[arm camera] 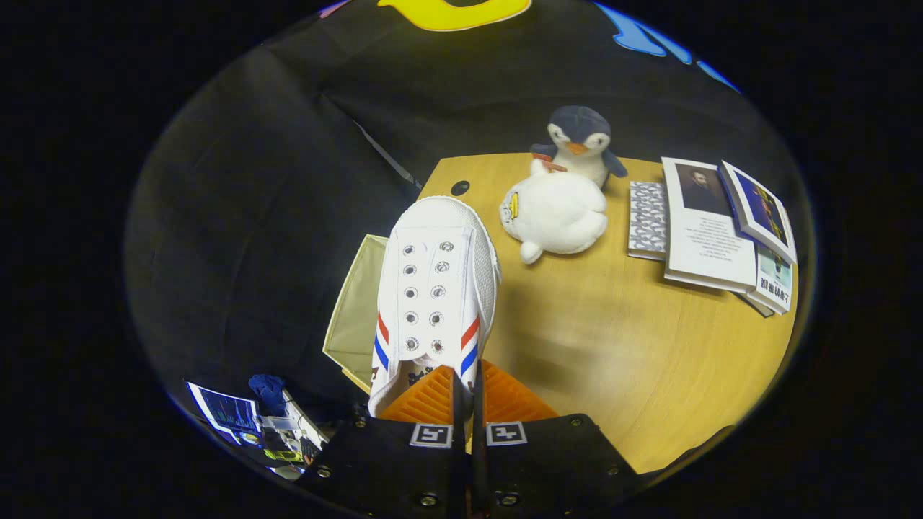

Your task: Open the storage box then place both shoes into the box .Put the left shoe in first, then the right shoe, with the right side of both shoes facing outward in a uniform manner.

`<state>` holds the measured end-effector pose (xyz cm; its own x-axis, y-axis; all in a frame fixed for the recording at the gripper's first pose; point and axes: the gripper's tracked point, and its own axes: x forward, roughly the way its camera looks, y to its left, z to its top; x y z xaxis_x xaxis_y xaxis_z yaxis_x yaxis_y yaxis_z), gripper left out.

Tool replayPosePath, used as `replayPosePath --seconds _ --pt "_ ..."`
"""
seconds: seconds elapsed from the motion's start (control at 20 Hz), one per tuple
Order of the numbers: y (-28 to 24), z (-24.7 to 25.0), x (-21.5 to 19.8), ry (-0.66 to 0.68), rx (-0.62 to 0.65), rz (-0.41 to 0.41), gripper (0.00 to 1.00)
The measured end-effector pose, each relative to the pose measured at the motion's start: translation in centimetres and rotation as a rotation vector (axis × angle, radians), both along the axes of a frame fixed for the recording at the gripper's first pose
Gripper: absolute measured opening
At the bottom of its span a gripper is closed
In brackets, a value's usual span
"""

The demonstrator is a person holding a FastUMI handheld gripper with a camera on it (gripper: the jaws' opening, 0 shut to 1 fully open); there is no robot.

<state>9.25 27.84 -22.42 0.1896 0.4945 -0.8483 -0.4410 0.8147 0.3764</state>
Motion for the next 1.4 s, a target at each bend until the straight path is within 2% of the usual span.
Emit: replayPosePath --seconds 0.4,0.8,1.0,1.05,1.1,1.15,1.2,1.3,1.4 --pt "9.8 -1.6 -0.5 0.029 -0.018 0.147 0.03" --pt "15.3 -4.9 -0.9 0.039 -0.109 0.216 0.03" --pt "16.8 -5.8 -1.8 0.061 -0.130 0.220 0.04" --pt "18.0 -5.2 -2.2 0.076 -0.084 0.231 0.11" --pt "18.7 -4.5 -2.3 0.071 -0.053 0.247 0.28" --pt "19.0 -3.8 -2.1 0.049 -0.037 0.264 0.33" --pt "19.0 -3.0 -1.6 0.017 -0.031 0.280 0.48" --pt "18.0 -1.7 -0.9 -0.042 -0.030 0.295 0.73" --pt "17.2 -0.5 -0.7 -0.075 -0.026 0.291 0.73"
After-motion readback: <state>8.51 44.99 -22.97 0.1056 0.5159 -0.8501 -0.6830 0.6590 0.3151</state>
